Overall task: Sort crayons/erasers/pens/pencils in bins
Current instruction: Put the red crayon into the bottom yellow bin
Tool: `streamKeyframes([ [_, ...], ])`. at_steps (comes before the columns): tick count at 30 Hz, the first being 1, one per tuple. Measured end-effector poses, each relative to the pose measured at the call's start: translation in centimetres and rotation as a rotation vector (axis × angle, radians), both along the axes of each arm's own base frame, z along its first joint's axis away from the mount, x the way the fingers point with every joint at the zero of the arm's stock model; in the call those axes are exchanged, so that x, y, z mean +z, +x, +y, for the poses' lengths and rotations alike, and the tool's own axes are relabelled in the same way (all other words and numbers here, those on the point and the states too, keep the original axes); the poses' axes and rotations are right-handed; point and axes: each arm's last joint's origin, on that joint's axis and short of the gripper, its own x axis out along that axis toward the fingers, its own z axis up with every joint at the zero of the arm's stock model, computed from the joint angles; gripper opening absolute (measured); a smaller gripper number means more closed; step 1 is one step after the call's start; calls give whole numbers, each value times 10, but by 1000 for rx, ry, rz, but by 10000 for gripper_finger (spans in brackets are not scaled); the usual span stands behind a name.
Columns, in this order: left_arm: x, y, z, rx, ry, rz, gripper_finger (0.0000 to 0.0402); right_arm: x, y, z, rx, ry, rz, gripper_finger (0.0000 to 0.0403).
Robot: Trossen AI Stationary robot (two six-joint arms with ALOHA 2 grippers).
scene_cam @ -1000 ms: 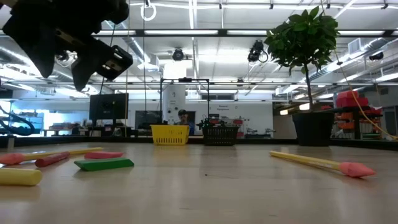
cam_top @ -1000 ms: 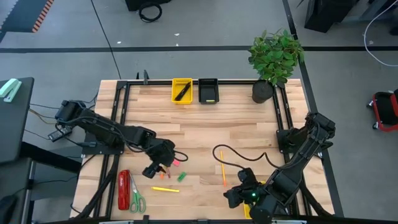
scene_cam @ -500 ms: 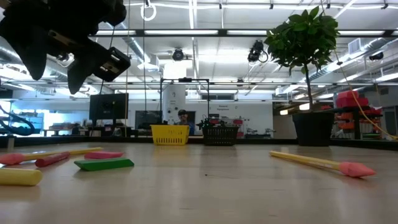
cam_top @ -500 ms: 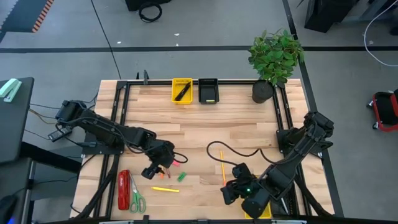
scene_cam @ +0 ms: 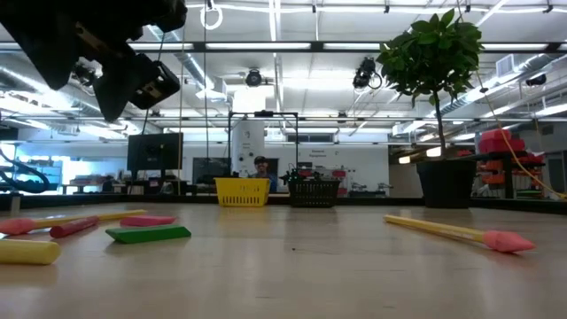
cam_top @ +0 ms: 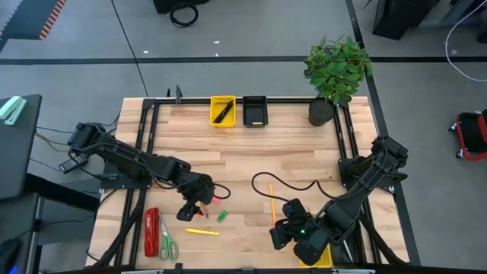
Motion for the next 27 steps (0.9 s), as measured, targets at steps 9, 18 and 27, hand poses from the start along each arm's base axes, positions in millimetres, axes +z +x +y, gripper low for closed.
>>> streamKeyframes([
  [9, 7, 1, -4, -41, -14, 27, 178, 0, 3, -6, -57, -6, -9, 149],
  [18, -16, -4, -8, -229, 104, 76, 177, 1, 10, -16, -187, -40, -81, 149],
  [27, -33, 8, -8, -336, 215, 20, 176, 1, 15, -22, -160, -84, -71, 149],
])
